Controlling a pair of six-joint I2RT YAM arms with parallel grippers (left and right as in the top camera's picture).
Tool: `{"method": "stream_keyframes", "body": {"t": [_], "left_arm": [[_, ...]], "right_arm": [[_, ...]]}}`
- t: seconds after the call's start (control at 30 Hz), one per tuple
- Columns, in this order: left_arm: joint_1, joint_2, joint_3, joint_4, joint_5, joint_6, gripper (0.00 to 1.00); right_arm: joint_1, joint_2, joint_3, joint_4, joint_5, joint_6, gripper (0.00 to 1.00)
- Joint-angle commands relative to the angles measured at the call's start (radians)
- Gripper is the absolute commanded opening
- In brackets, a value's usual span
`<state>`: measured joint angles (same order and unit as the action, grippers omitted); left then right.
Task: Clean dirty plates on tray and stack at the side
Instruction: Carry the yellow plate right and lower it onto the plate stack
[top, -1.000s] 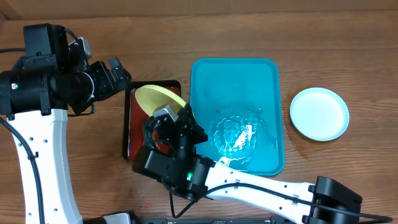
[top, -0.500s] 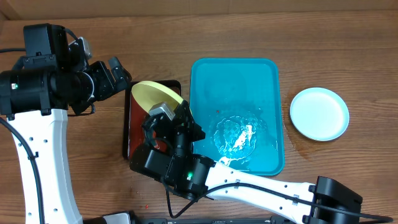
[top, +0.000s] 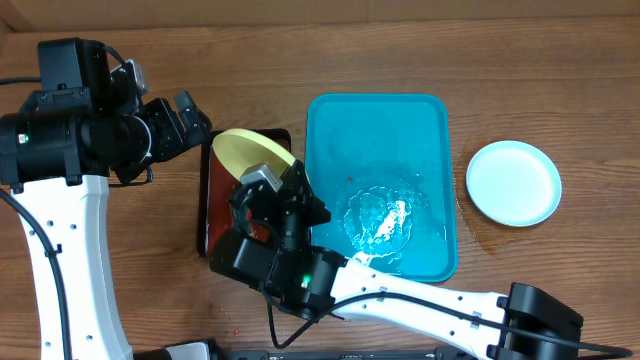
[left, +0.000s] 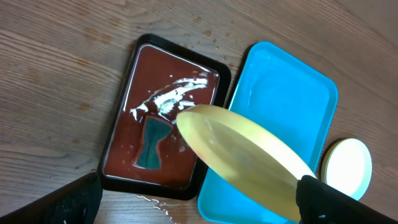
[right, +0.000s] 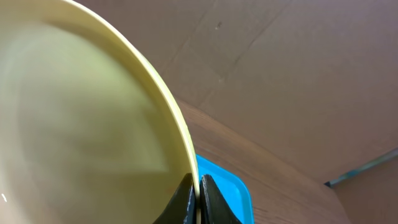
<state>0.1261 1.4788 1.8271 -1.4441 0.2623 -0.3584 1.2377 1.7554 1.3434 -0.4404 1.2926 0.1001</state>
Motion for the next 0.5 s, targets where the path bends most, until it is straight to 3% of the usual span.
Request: {"method": "stream_keyframes", "body": {"t": [0.0,0.1,0.3,0.47], "left_arm": [[-0.004,-0.011,0.023,0.002,0.016,0.026,1.0],[-0.004,-0.011,0.023,0.002,0.016,0.026,1.0],[-0.004,-0.011,0.023,0.002,0.016,0.026,1.0],[-0.004,-0.011,0.023,0.002,0.016,0.026,1.0]], "right_arm": [[-0.04,-0.039,0.032,-0.005,-0.02,0.068,0.04],[-0.102,-0.039,0.032,-0.061,-0.171,0.156,0.04],[-0.294,-0.074,0.07,-0.272,-0.681,0.37,0.04],[-0.512,-0.196,0.168,-0.411,-1.131,0.394,0.04]]}}
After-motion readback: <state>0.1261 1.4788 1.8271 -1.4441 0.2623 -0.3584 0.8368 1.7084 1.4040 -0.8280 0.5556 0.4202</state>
